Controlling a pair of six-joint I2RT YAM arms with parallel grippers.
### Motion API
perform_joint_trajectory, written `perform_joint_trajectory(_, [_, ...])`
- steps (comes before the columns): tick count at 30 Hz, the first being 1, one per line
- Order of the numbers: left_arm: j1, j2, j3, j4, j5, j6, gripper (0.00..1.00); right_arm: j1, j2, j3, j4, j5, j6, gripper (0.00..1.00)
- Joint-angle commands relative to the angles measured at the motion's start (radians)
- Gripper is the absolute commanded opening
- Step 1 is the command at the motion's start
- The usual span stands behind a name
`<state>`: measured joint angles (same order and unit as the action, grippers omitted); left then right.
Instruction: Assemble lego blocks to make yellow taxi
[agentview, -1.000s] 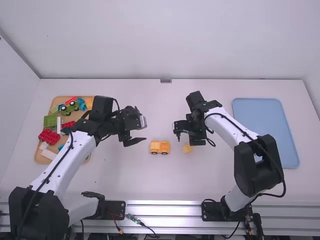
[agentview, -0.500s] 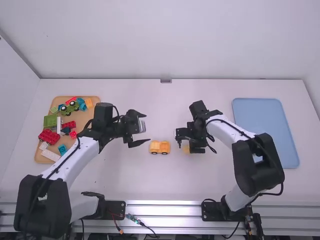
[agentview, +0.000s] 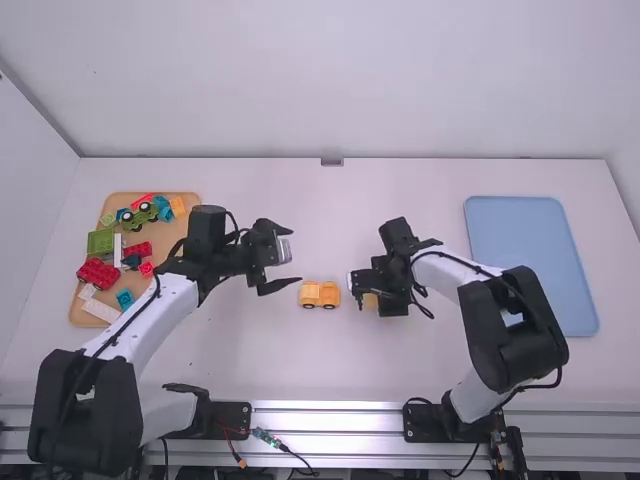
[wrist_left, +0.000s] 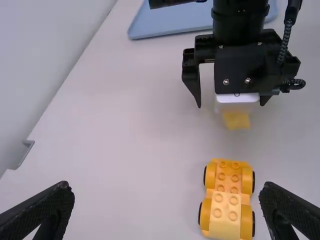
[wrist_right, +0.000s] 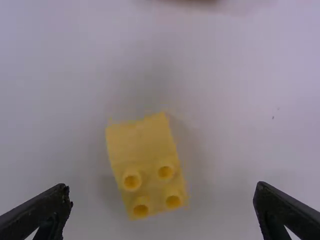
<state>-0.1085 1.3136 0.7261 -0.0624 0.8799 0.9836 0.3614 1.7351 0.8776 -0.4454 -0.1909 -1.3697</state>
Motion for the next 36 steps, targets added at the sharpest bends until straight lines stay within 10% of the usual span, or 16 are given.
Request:
perform_joint_trajectory(1, [-0.002,0.008,-0.008,-0.002,0.028,-0.02,0.99,-0.018,0.009,-0.01,-0.005,-0.061,-0.027,0.92])
perform_joint_trajectory(36, [0.002,0.008,-0.008,-0.003,0.062,-0.019,0.99,0.014,0.116,0.097,-0.125,-0.045,-0.027,1.0])
